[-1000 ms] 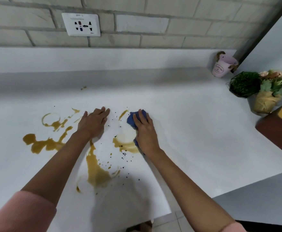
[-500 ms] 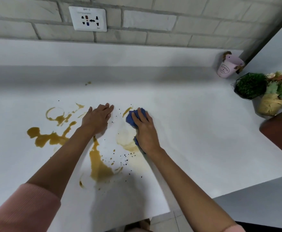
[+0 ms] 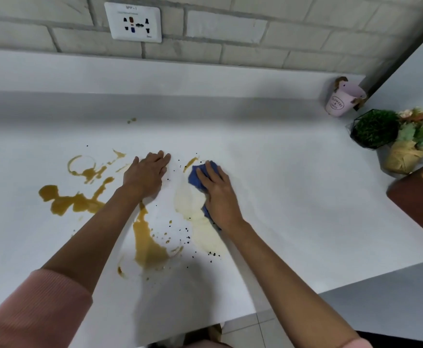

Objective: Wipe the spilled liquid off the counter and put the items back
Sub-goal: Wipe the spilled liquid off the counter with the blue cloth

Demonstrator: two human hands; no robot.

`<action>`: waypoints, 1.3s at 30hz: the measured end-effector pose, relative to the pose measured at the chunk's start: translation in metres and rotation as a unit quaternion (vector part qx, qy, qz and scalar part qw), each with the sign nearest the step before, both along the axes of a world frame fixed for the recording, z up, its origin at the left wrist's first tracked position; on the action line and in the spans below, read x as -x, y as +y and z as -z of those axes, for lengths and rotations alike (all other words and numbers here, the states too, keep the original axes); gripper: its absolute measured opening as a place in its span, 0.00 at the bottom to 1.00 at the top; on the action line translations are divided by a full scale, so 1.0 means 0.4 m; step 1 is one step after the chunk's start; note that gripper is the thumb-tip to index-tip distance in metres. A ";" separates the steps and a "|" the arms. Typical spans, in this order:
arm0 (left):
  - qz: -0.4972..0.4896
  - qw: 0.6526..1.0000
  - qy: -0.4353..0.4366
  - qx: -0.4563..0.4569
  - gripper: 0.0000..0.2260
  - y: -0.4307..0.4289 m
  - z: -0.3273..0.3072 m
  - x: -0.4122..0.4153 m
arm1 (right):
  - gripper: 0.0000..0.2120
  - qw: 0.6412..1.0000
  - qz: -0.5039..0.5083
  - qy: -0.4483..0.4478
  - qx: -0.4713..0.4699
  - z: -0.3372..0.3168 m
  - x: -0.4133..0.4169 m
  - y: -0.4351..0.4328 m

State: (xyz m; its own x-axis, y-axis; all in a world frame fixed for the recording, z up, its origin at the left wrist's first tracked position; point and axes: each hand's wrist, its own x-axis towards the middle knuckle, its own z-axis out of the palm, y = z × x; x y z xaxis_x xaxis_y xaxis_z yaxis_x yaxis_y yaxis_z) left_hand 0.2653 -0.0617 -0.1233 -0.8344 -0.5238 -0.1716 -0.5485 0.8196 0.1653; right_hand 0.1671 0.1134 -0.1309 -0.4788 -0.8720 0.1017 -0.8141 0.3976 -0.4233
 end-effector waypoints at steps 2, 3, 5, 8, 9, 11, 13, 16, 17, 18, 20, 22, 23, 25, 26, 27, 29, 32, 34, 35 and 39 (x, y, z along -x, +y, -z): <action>-0.001 1.000 0.003 -0.003 0.22 -0.003 0.003 -0.001 | 0.38 0.999 -0.044 -0.017 0.015 0.006 -0.068 0.015; -0.002 1.000 0.006 -0.006 0.21 -0.006 0.003 -0.003 | 0.36 0.997 -0.065 -0.016 0.025 0.011 -0.092 0.041; -0.002 1.000 0.008 -0.009 0.21 -0.007 0.004 -0.007 | 0.29 0.996 -0.087 0.000 0.035 0.020 -0.103 0.118; 0.002 1.000 0.007 -0.007 0.21 -0.005 0.005 -0.008 | 0.32 0.997 -0.035 0.013 0.062 0.001 -0.040 0.204; 0.001 1.000 0.006 -0.007 0.21 -0.003 0.004 -0.008 | 0.31 0.998 -0.010 0.026 0.061 -0.009 -0.009 0.204; -0.003 1.000 0.003 -0.006 0.21 0.001 0.002 -0.005 | 0.33 0.999 0.043 0.023 0.024 -0.016 0.041 0.163; -0.006 1.000 0.004 0.001 0.21 0.006 0.002 -0.001 | 0.38 0.998 0.058 -0.004 -0.001 -0.017 0.048 0.088; -0.010 1.000 0.002 0.007 0.21 0.007 0.000 0.004 | 0.41 1.000 0.006 -0.031 0.000 0.000 -0.033 0.018; -0.010 1.000 -0.001 0.005 0.21 0.004 0.000 0.003 | 0.40 0.999 -0.028 -0.030 0.007 0.010 -0.071 0.026; -0.008 1.000 -0.003 0.005 0.21 0.000 0.001 0.001 | 0.37 0.997 -0.063 -0.029 0.017 0.018 -0.102 0.047; -0.006 1.000 0.000 0.003 0.21 -0.001 0.003 -0.003 | 0.29 0.994 -0.099 -0.022 0.040 0.025 -0.118 0.118; -0.008 1.000 0.011 -0.005 0.21 0.001 0.006 -0.005 | 0.30 0.996 -0.072 -0.015 0.059 0.021 -0.090 0.183; -0.008 1.000 0.015 -0.006 0.21 0.001 0.008 -0.005 | 0.30 0.997 -0.041 -0.009 0.063 0.014 -0.067 0.199; -0.007 1.000 0.013 -0.010 0.21 -0.001 0.008 -0.002 | 0.30 0.998 0.021 0.014 0.052 0.006 -0.021 0.184; -0.008 1.000 0.012 -0.012 0.21 0.000 0.008 -0.001 | 0.30 0.998 0.043 0.018 0.044 0.006 0.000 0.159; -0.010 1.000 0.012 -0.013 0.21 0.001 0.007 0.000 | 0.30 0.998 0.051 0.012 0.038 0.002 0.013 0.127; -0.015 1.000 0.012 -0.008 0.21 0.005 0.007 0.003 | 0.33 0.999 0.031 -0.016 0.025 -0.009 0.011 0.065; -0.015 1.000 0.002 0.003 0.21 0.004 0.006 0.007 | 0.37 0.999 -0.024 -0.038 0.029 -0.004 -0.062 0.039; -0.011 1.000 -0.002 0.002 0.21 -0.001 0.006 0.005 | 0.34 0.996 -0.061 -0.036 0.048 0.010 -0.116 0.083; -0.011 1.000 -0.001 -0.004 0.21 -0.003 0.006 0.001 | 0.31 0.995 -0.069 -0.032 0.059 0.020 -0.129 0.117; -0.006 1.000 0.016 -0.019 0.21 -0.002 0.007 -0.005 | 0.32 0.997 0.027 -0.031 0.073 0.021 -0.079 0.199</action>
